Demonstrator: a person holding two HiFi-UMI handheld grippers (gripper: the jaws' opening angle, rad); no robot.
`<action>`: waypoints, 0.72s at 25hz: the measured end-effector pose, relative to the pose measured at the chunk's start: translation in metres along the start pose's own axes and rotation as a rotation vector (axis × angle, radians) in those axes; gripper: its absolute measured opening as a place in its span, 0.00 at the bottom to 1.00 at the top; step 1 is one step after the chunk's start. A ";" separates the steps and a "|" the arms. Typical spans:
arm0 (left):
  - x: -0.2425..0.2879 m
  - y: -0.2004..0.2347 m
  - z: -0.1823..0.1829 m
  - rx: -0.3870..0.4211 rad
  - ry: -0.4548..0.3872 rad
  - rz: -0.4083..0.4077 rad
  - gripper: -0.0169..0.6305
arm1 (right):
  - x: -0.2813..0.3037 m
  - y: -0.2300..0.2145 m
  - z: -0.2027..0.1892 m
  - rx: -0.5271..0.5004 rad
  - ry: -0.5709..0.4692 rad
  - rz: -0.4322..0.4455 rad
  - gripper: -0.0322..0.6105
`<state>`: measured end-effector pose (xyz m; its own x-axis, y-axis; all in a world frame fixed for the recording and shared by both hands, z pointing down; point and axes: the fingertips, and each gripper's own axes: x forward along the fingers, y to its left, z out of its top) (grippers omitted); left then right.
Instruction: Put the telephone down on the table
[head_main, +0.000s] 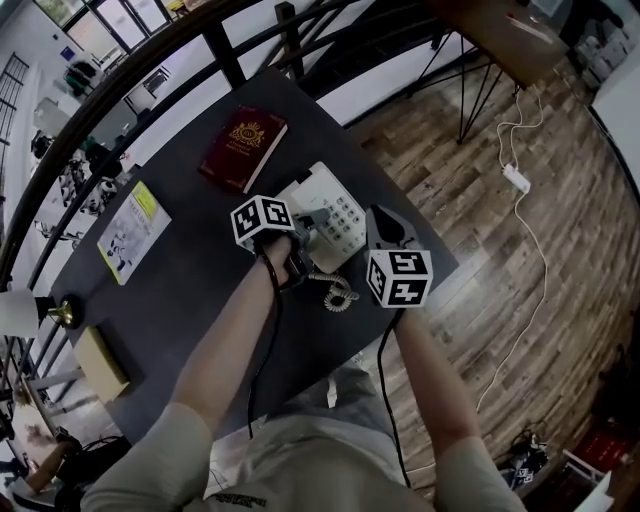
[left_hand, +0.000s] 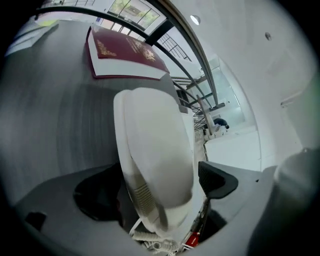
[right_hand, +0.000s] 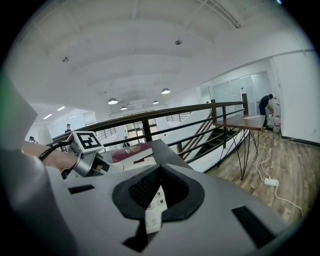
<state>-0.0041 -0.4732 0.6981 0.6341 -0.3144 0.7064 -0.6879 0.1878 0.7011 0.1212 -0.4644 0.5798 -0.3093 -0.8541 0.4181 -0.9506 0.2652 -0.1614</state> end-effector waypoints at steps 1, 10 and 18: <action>-0.003 0.000 -0.001 0.006 -0.009 0.007 0.77 | -0.001 0.000 -0.001 0.000 0.004 0.001 0.05; -0.050 -0.014 -0.005 0.116 -0.106 0.076 0.77 | -0.019 -0.007 0.020 0.023 -0.004 -0.015 0.05; -0.131 -0.091 -0.006 0.248 -0.255 -0.067 0.76 | -0.054 -0.003 0.071 -0.010 -0.052 -0.015 0.05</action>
<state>-0.0228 -0.4439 0.5428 0.5939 -0.5466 0.5903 -0.7320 -0.0627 0.6784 0.1426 -0.4508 0.4944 -0.2934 -0.8800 0.3735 -0.9554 0.2563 -0.1467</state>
